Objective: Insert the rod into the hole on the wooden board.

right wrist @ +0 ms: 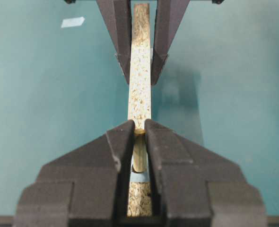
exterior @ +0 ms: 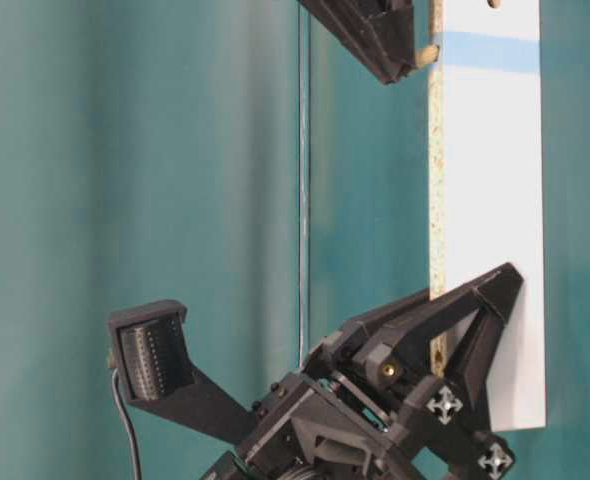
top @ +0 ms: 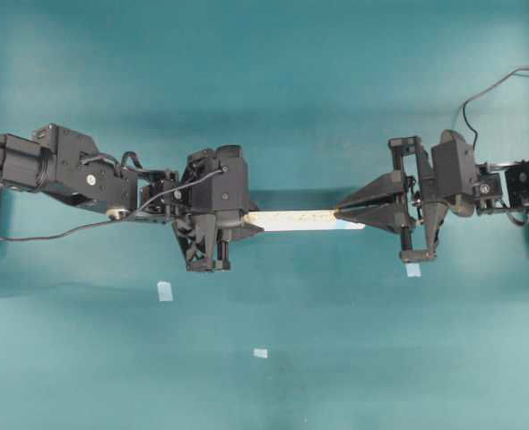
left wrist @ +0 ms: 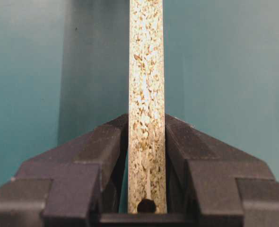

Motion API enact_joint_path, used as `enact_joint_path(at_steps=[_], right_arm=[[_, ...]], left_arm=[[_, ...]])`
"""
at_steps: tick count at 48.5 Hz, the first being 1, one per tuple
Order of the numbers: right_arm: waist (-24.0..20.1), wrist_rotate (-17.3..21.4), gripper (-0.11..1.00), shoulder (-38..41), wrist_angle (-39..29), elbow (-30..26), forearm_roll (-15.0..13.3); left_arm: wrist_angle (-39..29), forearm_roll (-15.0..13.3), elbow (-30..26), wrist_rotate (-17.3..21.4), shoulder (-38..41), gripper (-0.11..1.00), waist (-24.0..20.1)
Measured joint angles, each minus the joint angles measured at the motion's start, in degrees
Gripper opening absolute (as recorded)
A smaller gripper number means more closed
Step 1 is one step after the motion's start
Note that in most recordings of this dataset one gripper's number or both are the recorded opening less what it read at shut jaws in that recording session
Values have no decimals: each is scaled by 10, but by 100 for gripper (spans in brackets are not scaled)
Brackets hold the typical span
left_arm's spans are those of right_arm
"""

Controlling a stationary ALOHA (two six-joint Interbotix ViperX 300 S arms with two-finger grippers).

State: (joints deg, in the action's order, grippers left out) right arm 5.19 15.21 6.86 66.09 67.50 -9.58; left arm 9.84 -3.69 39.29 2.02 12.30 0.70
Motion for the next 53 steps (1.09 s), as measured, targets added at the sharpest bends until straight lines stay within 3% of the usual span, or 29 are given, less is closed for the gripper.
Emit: enact_joint_path(at_steps=[53], right_arm=[[-1, 0, 10, 19, 0, 4, 0]], left_arm=[[0, 0, 0, 0, 0, 31, 0]])
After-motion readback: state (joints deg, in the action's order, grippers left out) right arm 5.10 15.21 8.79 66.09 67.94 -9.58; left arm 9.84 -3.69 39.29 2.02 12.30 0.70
